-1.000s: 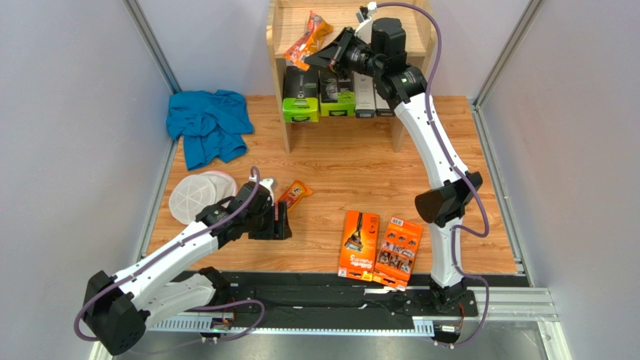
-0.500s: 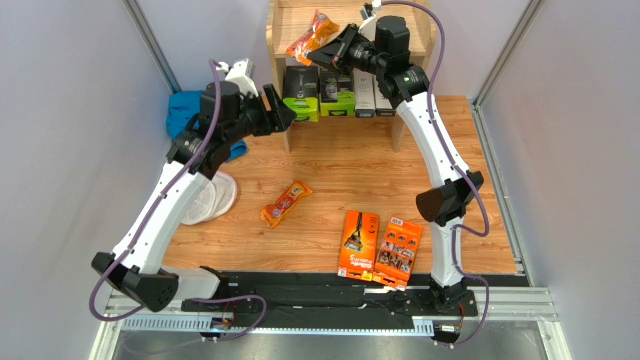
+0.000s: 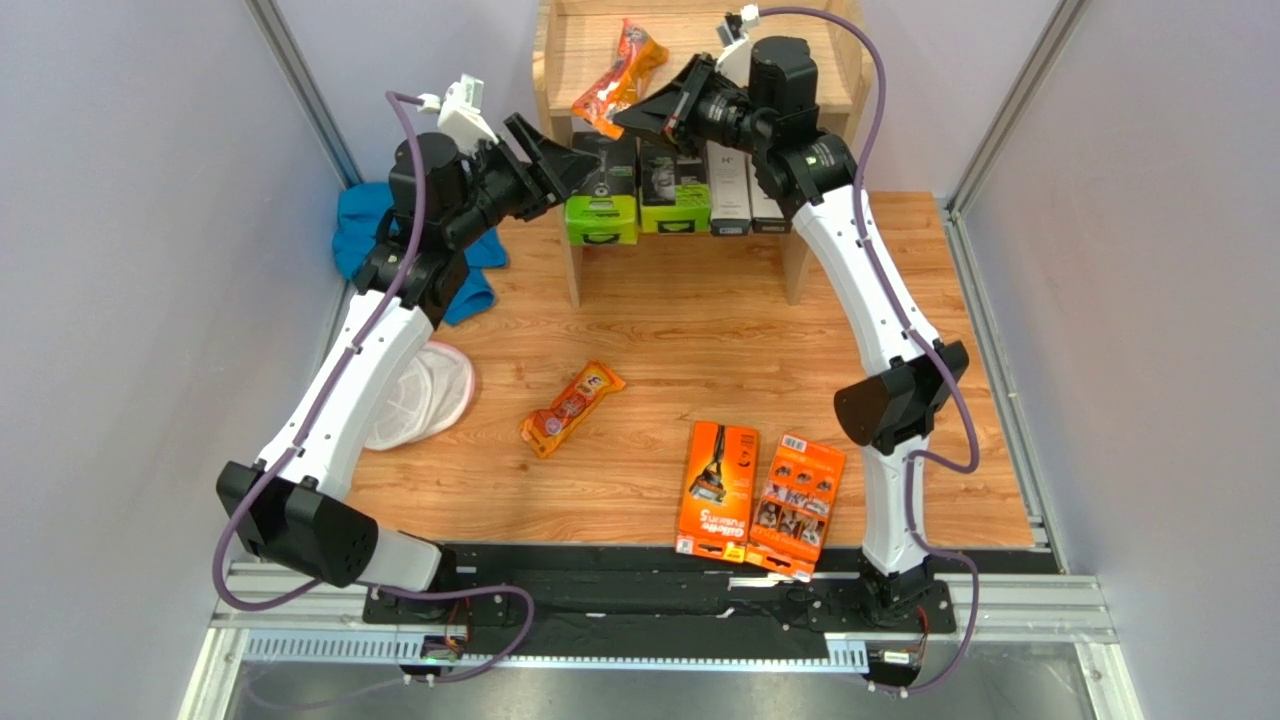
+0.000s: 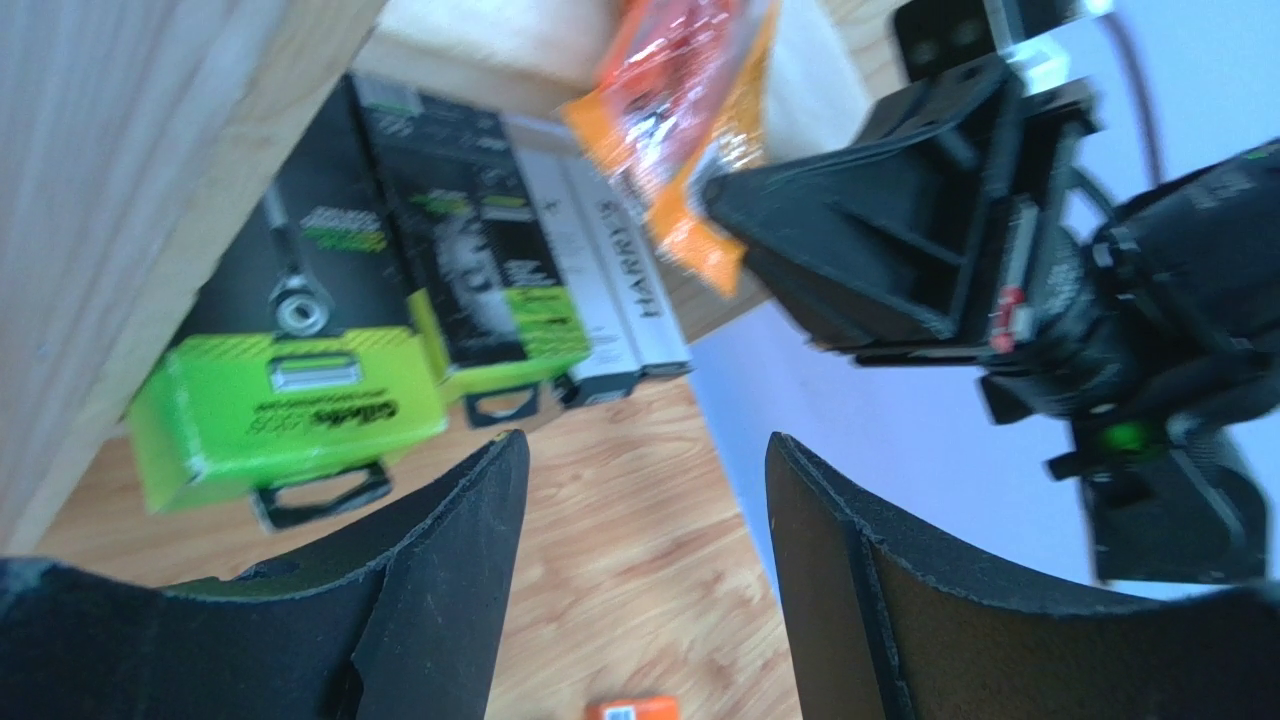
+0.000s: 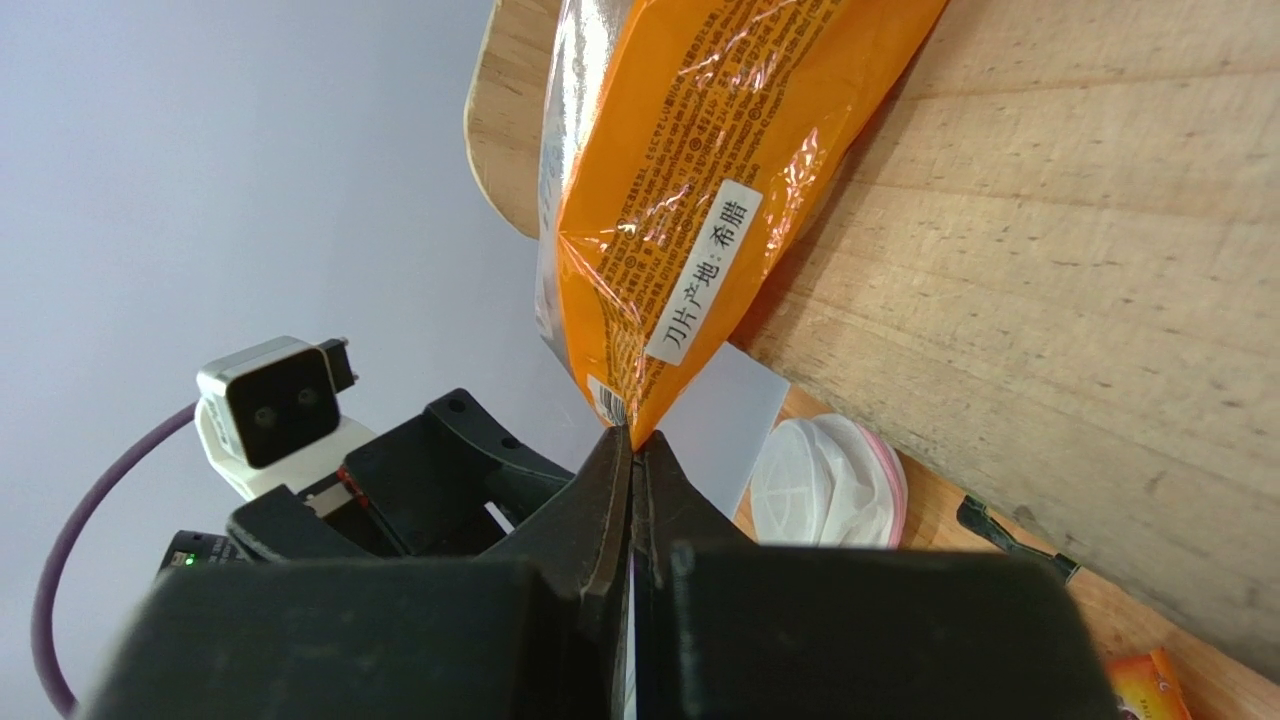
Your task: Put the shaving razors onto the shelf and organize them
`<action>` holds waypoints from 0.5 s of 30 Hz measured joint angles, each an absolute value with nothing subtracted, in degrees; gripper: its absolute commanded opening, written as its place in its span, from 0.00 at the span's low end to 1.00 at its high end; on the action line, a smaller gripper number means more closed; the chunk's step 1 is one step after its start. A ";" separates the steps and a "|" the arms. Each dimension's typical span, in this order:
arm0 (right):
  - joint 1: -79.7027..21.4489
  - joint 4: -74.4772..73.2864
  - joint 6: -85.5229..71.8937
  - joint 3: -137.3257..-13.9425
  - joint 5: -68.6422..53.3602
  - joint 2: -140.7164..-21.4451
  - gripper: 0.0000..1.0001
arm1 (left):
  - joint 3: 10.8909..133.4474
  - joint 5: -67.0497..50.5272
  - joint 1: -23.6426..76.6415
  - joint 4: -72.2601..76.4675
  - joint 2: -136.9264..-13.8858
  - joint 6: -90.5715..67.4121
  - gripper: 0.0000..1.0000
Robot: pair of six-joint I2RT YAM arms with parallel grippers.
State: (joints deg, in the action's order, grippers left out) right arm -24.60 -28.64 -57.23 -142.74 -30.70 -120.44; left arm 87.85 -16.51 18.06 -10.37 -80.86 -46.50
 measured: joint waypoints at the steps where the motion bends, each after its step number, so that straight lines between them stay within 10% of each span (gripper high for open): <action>1: -24.56 -28.58 -57.23 -142.58 -30.83 -120.38 0.01 | 87.85 -16.97 18.06 -8.69 -80.97 -47.35 0.68; 15: -24.23 -28.38 -57.43 -141.73 -32.86 -119.48 0.01 | 97.47 -18.41 18.06 -1.87 -90.17 -51.42 0.64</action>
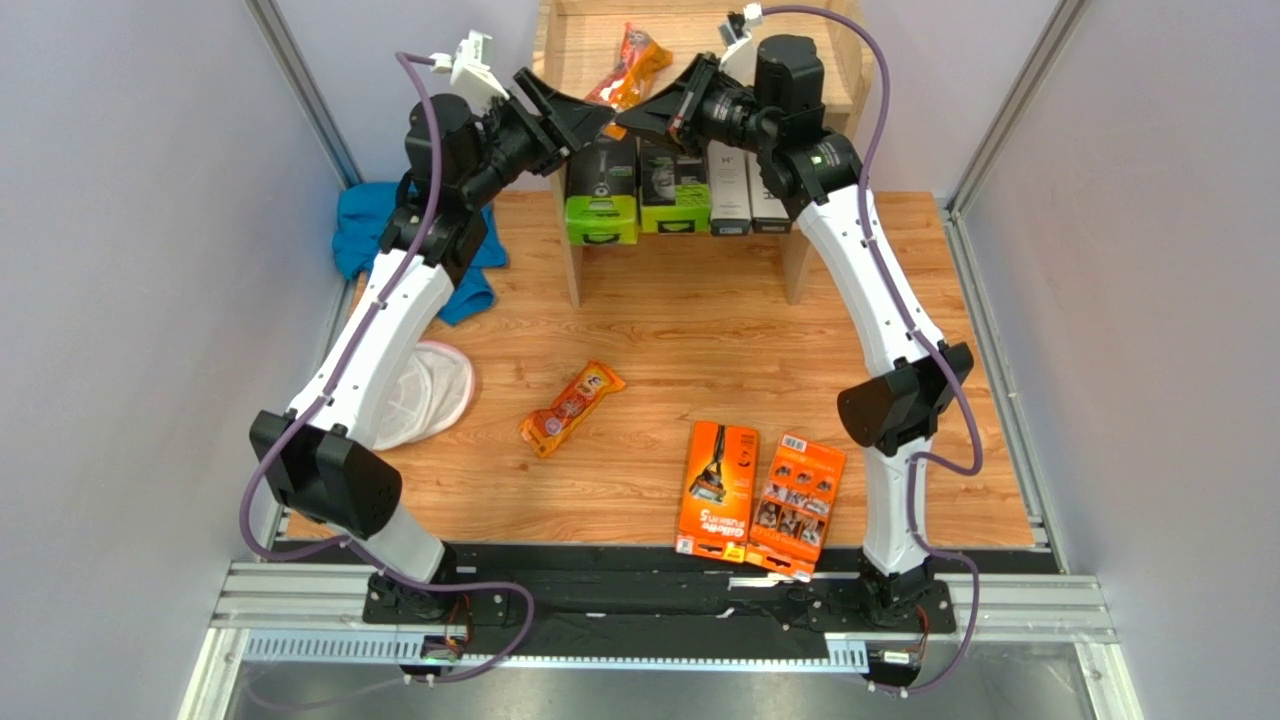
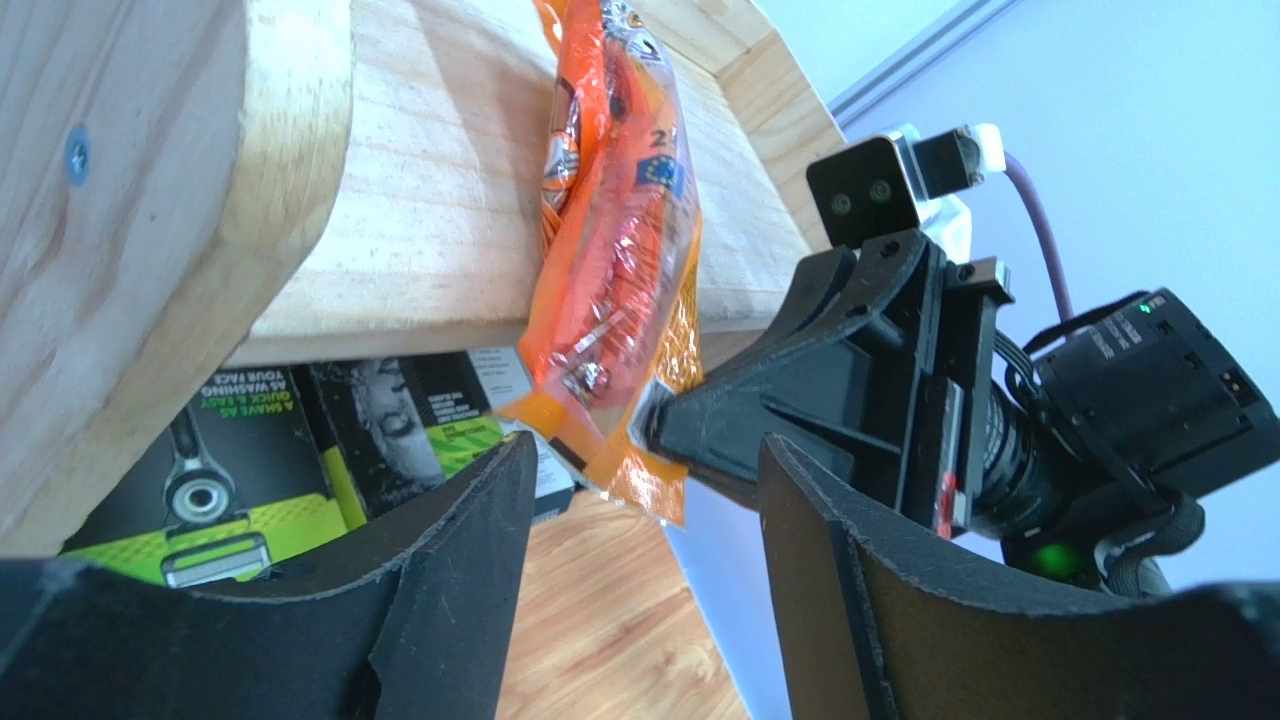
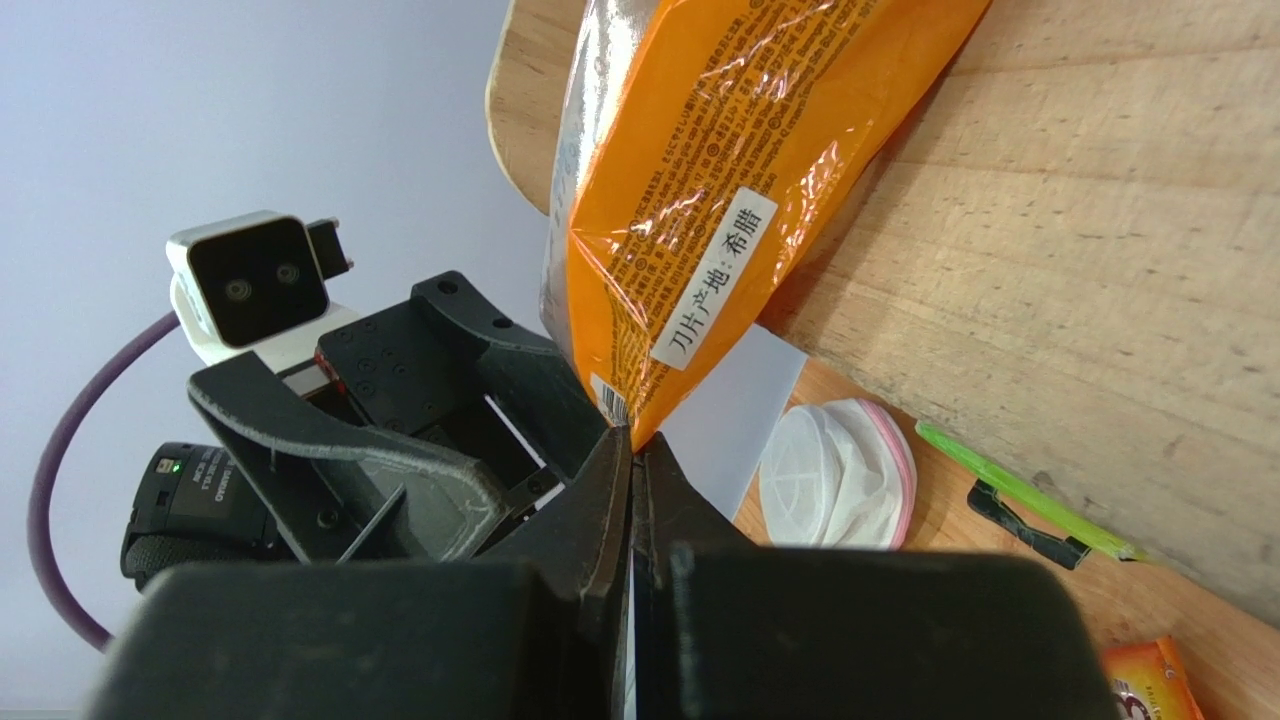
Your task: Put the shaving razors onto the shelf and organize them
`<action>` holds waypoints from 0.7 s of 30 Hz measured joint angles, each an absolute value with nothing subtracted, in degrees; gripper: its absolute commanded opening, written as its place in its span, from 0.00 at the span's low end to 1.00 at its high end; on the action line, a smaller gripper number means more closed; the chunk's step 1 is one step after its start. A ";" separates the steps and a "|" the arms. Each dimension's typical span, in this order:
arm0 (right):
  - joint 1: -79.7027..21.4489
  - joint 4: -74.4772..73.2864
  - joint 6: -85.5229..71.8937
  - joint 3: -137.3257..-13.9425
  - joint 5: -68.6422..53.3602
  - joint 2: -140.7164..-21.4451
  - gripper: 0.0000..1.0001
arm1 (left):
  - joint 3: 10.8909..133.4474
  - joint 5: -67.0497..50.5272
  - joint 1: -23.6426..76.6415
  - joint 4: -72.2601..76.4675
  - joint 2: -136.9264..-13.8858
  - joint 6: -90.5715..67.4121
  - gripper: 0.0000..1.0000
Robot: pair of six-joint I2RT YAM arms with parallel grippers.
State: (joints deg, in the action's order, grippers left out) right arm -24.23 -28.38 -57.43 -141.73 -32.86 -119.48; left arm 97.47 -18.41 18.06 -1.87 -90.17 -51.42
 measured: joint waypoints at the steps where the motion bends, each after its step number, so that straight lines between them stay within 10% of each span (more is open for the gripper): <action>1: -24.23 -28.36 -57.45 -141.73 -32.97 -119.48 0.01 | 98.43 -18.57 18.06 -2.04 -91.02 -51.55 0.62; 17: -23.40 -27.64 -58.50 -141.64 -35.90 -119.46 0.01 | 99.92 -19.42 18.06 -0.67 -93.71 -52.66 0.52; 21: -23.03 -27.44 -58.52 -141.29 -36.86 -119.26 0.01 | 100.95 -19.66 18.06 -0.60 -94.41 -52.93 0.27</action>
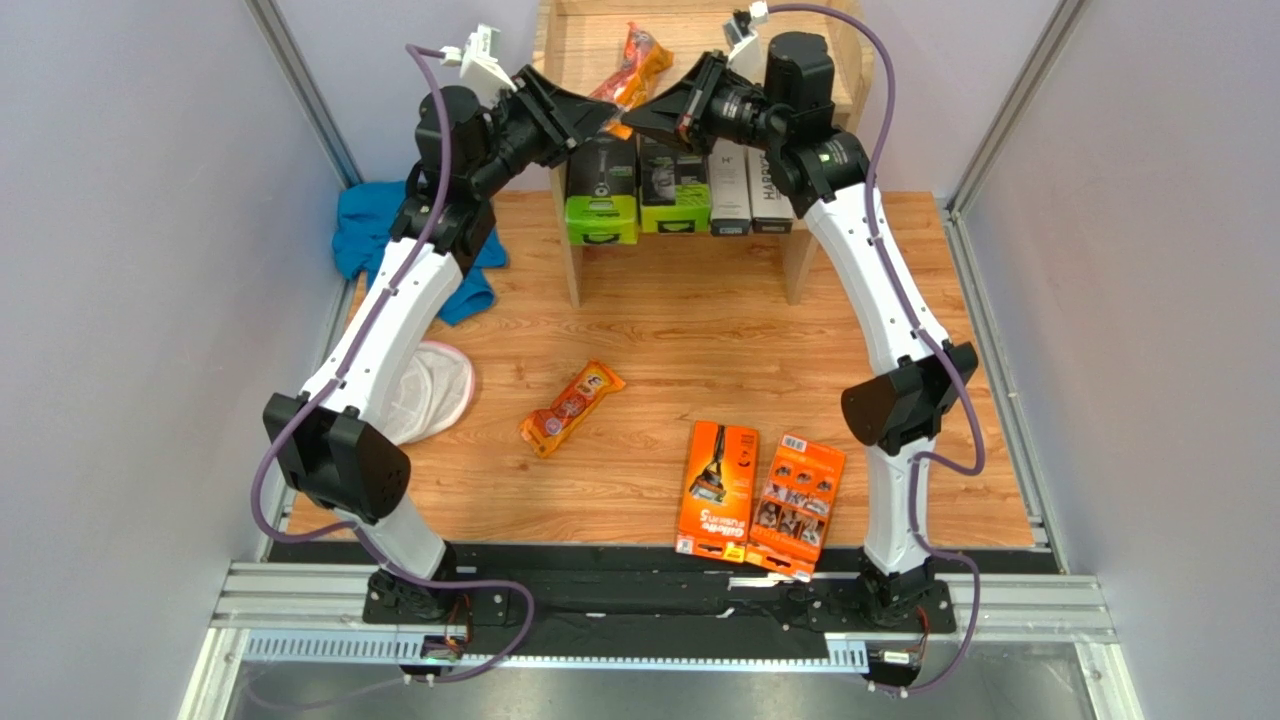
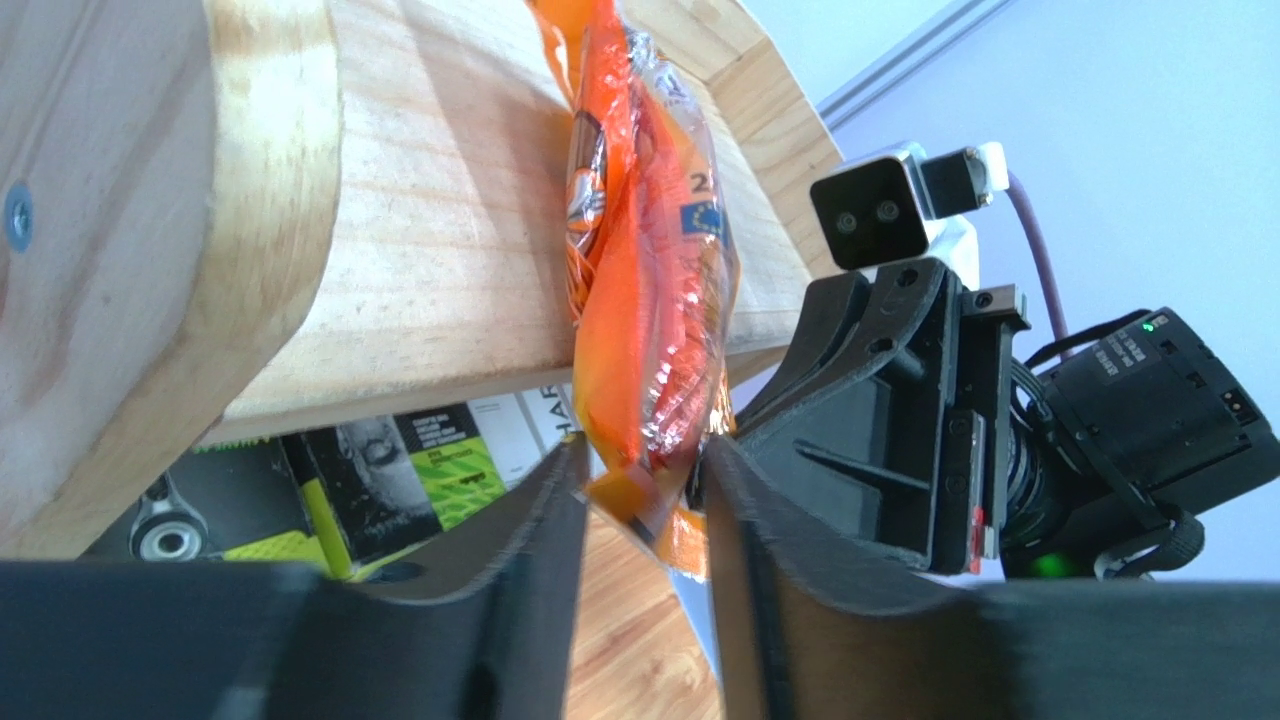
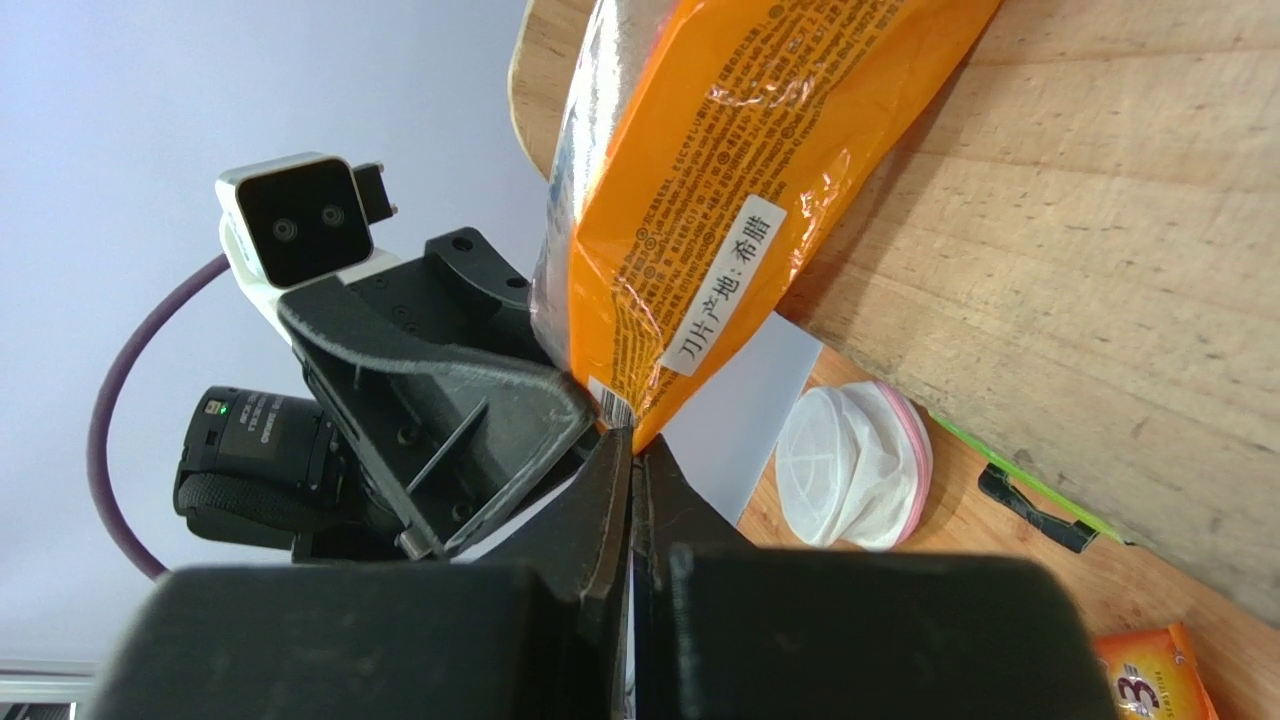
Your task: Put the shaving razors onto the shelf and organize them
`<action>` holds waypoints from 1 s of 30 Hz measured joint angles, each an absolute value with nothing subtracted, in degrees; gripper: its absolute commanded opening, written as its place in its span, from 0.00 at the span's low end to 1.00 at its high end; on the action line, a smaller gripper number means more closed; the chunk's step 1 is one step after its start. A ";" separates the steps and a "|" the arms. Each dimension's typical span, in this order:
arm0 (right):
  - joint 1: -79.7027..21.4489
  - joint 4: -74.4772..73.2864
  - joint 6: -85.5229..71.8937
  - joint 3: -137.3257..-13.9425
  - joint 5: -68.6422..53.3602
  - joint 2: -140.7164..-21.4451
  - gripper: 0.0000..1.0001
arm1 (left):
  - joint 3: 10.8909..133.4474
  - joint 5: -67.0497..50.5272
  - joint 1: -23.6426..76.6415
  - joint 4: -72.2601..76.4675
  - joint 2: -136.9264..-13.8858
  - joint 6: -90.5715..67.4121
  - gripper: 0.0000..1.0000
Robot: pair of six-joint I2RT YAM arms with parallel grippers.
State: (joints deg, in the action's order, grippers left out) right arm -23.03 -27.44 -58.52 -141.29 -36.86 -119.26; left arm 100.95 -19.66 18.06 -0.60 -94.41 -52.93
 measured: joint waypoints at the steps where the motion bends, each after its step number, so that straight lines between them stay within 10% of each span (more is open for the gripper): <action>1: -22.96 -27.40 -58.52 -141.18 -37.06 -119.15 0.01 | 101.56 -19.86 18.06 -0.58 -94.80 -52.88 0.21; 4: -22.76 -27.00 -58.52 -140.94 -37.15 -118.89 0.03 | 102.80 -20.80 18.04 -0.40 -95.74 -53.71 0.00; 14: -22.24 -25.30 -58.57 -137.58 -38.22 -116.81 0.48 | 103.09 -21.02 18.02 2.63 -96.18 -56.29 0.00; 30: -21.93 -24.49 -52.88 -110.24 -36.16 -93.71 0.56 | 106.04 -5.17 20.64 -1.26 -96.33 -55.70 0.00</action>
State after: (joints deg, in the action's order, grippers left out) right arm -21.93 -24.49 -52.88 -110.24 -36.16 -93.71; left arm 106.04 -5.17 20.64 -1.26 -96.33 -55.70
